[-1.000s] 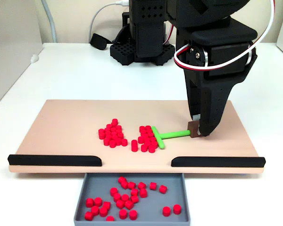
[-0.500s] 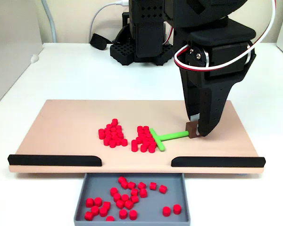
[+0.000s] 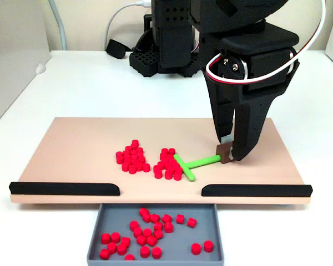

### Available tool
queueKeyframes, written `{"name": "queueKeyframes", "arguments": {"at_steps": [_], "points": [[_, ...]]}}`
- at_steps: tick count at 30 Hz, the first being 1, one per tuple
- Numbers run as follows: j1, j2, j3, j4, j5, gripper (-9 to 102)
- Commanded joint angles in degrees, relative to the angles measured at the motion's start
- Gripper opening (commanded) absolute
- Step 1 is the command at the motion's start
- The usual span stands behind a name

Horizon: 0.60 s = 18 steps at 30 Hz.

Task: Push granules from left to the grey container

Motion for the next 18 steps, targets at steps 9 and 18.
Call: {"name": "queueKeyframes", "arguments": {"at_steps": [9,18], "points": [[1.4,1.1,0.0,0.3,-4.7,0],[2.3,0.9,0.0,0.3,-7.6,0]]}}
